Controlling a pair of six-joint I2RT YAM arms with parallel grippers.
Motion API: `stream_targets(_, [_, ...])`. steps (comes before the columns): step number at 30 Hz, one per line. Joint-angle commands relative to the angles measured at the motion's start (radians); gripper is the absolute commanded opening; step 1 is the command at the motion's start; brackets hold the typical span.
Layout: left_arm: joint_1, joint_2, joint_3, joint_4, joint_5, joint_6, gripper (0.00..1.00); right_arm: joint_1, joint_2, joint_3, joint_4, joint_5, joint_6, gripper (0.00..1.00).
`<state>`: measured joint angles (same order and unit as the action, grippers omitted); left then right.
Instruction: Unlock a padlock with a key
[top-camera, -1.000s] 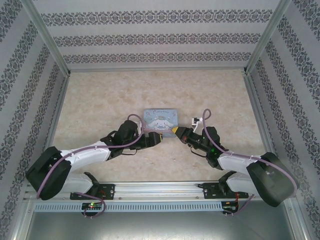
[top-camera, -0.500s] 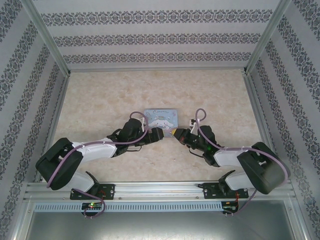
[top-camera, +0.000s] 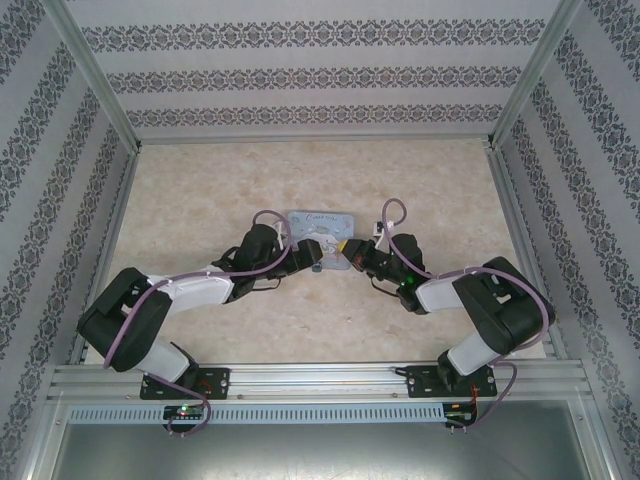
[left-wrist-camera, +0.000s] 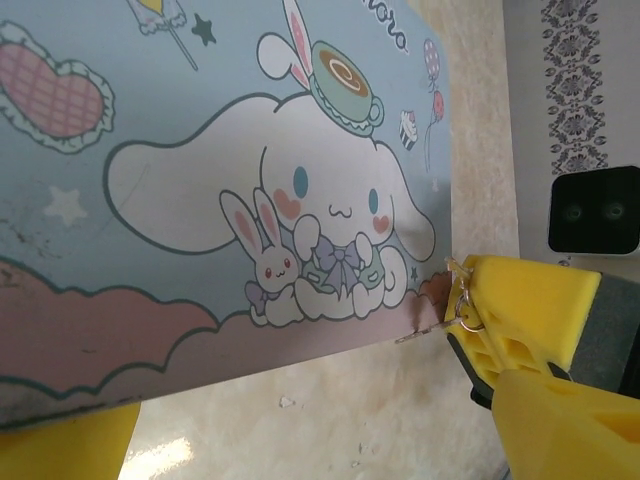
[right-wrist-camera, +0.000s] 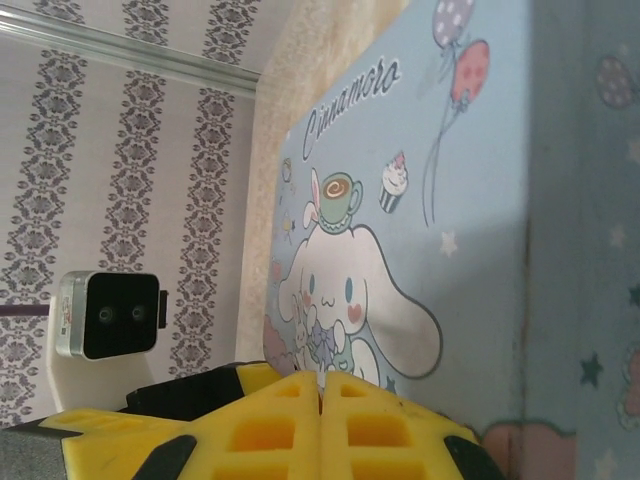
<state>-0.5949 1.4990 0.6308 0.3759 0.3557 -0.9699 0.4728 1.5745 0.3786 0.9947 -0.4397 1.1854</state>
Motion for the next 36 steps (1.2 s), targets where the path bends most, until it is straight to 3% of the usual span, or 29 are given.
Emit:
stream_targets(1, [0.026,0.022,0.034,0.033,0.033,0.016,0.91,-0.008,0.014,0.025,0.062,-0.027,0.008,0.0])
stream_targets(10, [0.03,-0.008,-0.024,0.047,0.071,0.028,0.91,-0.018,-0.023,0.034,0.06,-0.051,0.028,0.0])
stream_targets(19, [0.029,-0.118,-0.108,0.007,0.068,0.052,0.91,0.038,-0.108,-0.017,0.031,-0.044,0.024,0.0])
stream_targets(27, [0.03,-0.141,-0.093,-0.012,0.057,0.048,0.91,0.109,-0.066,-0.09,0.077,-0.025,-0.002,0.0])
stream_targets(36, [0.03,-0.172,-0.094,-0.035,0.047,0.051,0.91,0.096,0.006,-0.072,0.106,-0.03,-0.012,0.0])
